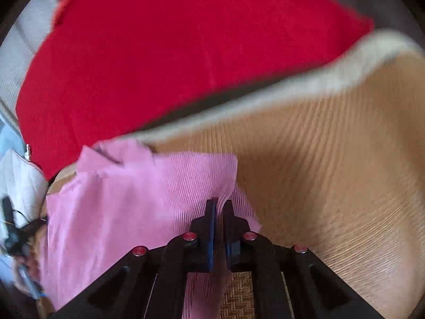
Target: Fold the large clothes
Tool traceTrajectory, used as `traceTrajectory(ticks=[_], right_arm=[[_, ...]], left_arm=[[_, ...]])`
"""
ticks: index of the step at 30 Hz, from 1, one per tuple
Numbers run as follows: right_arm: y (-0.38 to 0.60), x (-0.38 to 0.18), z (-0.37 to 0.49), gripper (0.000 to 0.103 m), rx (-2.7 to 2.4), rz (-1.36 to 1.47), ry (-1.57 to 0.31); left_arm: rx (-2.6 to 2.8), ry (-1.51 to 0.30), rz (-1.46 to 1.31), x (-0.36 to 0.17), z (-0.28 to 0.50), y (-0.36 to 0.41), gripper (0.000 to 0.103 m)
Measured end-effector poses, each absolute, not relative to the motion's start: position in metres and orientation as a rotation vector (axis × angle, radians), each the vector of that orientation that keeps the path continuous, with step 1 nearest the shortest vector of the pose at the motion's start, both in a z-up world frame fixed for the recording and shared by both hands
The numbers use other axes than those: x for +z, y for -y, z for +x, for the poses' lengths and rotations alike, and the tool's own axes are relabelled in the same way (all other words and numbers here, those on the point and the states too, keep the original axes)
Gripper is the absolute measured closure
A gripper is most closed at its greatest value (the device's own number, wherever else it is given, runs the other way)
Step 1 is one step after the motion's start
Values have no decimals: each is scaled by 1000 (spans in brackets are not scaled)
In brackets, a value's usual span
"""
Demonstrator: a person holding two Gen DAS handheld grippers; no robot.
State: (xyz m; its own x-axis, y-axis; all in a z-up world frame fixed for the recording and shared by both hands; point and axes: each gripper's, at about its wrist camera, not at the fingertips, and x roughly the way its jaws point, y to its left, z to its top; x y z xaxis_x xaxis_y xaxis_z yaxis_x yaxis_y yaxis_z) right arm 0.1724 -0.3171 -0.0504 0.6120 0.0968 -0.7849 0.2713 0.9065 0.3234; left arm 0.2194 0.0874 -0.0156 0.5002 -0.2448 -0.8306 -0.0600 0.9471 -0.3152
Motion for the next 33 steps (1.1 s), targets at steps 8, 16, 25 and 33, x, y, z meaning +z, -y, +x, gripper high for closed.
traceTrajectory(ticks=[8,16,25,33], right_arm=[[304,18,112,61,-138,422,-738],[241,28,60,34,89,486,-697],[241,-33,53,33,56,561,-832],[243,-37,59,27,44,534,-856]], left_arm=[[-58,-862,-328,53,163,-104,48],[-72,-813,-231,70,97,-58,33],[-68,-916,-169,41,75,-26,33],[-53,-946,-142,24,80,-24,33]])
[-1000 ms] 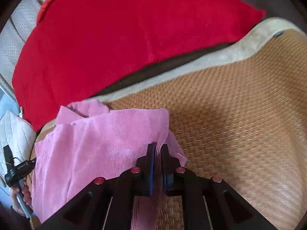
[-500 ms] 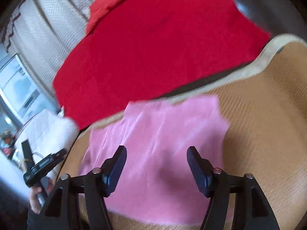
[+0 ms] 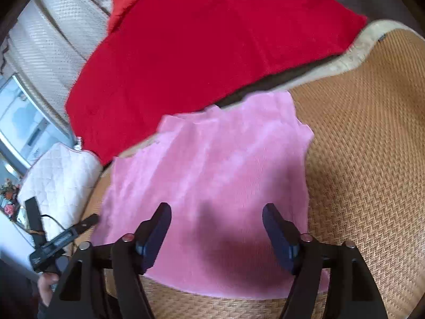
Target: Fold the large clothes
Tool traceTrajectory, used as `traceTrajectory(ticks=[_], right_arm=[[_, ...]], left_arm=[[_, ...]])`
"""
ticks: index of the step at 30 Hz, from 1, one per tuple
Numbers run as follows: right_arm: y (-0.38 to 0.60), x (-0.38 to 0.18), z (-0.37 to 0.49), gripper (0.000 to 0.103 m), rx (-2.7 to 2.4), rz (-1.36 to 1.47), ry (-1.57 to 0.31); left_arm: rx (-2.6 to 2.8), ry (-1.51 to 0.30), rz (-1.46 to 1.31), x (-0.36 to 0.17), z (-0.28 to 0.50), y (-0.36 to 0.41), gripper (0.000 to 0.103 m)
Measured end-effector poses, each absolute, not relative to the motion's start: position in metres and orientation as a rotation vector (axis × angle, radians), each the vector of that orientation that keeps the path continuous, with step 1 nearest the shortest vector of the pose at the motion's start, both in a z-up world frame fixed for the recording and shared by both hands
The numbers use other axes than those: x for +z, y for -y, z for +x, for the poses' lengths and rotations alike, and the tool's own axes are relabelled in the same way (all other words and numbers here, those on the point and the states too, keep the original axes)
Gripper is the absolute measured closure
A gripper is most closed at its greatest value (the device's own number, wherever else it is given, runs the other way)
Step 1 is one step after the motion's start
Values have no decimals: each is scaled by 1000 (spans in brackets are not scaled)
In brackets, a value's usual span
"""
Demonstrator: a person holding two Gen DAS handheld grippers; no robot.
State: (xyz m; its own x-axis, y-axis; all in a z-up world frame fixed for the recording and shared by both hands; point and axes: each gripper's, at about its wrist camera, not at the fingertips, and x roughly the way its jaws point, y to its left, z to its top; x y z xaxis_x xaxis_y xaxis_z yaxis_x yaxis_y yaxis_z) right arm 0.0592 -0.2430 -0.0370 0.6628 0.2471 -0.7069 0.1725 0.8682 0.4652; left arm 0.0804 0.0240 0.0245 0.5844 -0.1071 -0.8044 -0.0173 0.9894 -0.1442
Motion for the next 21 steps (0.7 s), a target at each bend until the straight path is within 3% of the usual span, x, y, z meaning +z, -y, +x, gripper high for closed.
traceTrajectory(ticks=[11,17,21], right_arm=[[252,1,105,27,78,540,-819],[288,-39,172,28,99,706,-929],[318,-47,172,28,54,872,-870]], left_arm=[[-28,-957,-94,-10,81,-33,19],[-51,-982,-168,-15,79,-40,15],[-57,-986,-167,-13,76,-40,15]])
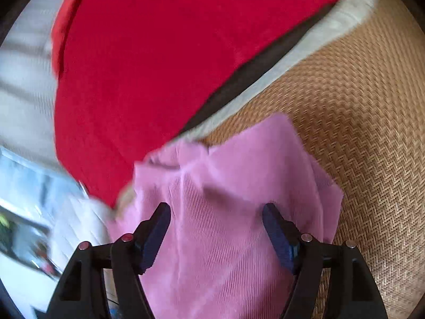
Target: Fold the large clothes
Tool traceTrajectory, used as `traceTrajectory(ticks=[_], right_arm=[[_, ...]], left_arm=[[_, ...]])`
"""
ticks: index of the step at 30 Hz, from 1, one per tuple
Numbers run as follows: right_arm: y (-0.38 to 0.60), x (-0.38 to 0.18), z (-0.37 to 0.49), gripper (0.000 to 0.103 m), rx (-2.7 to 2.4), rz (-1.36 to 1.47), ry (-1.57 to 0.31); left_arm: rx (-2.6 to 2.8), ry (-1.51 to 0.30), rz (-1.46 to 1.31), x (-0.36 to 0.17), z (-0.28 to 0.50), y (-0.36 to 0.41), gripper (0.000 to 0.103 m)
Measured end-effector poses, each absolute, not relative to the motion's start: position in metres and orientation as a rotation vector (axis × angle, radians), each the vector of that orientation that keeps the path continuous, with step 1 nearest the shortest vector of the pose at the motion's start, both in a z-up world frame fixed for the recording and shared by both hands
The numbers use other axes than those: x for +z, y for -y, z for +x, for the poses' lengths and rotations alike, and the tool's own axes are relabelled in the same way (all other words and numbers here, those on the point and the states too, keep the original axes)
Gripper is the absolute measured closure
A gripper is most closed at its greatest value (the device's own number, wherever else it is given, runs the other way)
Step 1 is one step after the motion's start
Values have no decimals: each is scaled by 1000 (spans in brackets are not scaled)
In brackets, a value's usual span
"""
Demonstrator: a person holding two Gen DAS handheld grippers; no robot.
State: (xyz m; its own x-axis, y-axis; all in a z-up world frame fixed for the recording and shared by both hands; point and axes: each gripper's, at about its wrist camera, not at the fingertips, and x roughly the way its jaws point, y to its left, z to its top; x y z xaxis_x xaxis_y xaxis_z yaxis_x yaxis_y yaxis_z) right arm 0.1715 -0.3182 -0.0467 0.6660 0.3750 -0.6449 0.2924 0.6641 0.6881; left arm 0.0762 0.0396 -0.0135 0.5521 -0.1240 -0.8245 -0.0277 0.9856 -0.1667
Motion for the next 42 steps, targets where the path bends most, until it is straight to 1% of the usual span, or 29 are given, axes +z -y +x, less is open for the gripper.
traceTrajectory(ticks=[4,6,8,9,11,12,14,17,20,25,28,32,35,37,42], right_arm=[[308,-27,152,28,61,797,-836],[294,-17,133,28,72,746,-806],[278,-10,108,28,106,709,-777],[271,-9,99,28,123,697,-769],[256,-12,77,28,160,677,-767],[252,-16,70,27,163,679,-768],[244,-28,56,27,159,673,-786],[240,-36,41,28,143,644,-764],[241,-37,28,28,141,618,-722],[233,-45,29,27,150,568,-684],[238,-51,31,26,171,594,-673],[246,-53,27,26,188,645,-657],[247,-54,27,26,198,655,-655],[248,-55,27,26,199,661,-654],[249,-57,27,25,199,669,-652]], left_arm=[[-54,-998,-188,6,75,-43,17],[-47,-937,-185,25,71,-48,17],[5,-913,-112,32,72,-50,17],[24,-937,-82,29,74,-51,17],[43,-1048,-65,5,78,-58,17],[26,-1063,-96,-4,73,-63,16],[26,-1047,-109,-1,63,-67,17],[71,-1013,-71,20,56,-68,18],[78,-942,-58,48,57,-67,18],[12,-893,-79,73,100,-47,18],[-22,-898,-46,67,130,-30,18],[119,-1033,13,21,176,-35,18],[193,-1044,-110,3,179,-65,16],[203,-1051,-163,2,175,-76,17],[223,-1012,-95,17,163,-73,17]])
